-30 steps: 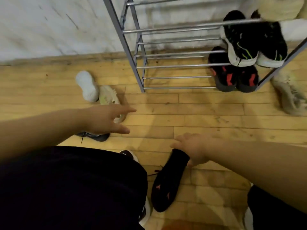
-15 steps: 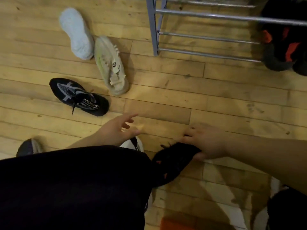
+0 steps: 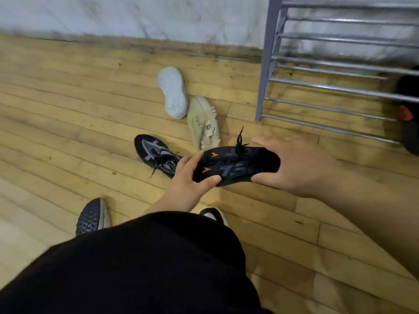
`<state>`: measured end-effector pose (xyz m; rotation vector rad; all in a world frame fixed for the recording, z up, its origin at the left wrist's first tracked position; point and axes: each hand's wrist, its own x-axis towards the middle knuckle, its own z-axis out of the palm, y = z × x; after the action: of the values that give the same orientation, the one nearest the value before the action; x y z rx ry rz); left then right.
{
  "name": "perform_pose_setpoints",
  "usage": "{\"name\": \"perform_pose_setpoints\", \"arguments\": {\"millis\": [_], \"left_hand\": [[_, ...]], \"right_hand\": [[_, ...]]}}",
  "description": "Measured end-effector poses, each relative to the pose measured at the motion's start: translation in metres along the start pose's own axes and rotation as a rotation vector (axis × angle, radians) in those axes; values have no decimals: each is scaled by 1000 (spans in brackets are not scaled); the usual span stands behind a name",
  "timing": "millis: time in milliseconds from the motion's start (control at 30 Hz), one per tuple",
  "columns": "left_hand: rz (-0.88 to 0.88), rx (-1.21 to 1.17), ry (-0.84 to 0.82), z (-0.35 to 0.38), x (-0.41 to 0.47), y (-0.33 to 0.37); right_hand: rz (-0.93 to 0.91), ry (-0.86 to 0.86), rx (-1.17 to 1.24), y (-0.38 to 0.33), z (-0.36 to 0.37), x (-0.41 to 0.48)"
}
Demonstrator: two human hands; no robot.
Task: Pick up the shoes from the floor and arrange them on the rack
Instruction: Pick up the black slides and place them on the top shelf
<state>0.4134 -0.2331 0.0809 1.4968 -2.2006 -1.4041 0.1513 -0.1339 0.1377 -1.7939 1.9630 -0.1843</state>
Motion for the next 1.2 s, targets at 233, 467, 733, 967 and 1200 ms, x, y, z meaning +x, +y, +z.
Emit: {"name": "perform_pose_setpoints", "arguments": {"millis": [233,467,733,967,1200], "left_hand": [[0,-274,394,-84,-75,33],[-78,-430,613,-142,-195,17],[-166,-503,625,-156,-281,-24],[-131,-443,544,-136,-268,10],[301,-194,354,-138,-205,201]], "right_hand": [[-182,54,-226,-133,-114,19],[-329,-56,-479,-275,-139,-27],[-425,-115,-247,-318,-82,-67],[-377,-66,-337,-303,-111,-73],[-64,245,-169,-175,-262,-167]]}}
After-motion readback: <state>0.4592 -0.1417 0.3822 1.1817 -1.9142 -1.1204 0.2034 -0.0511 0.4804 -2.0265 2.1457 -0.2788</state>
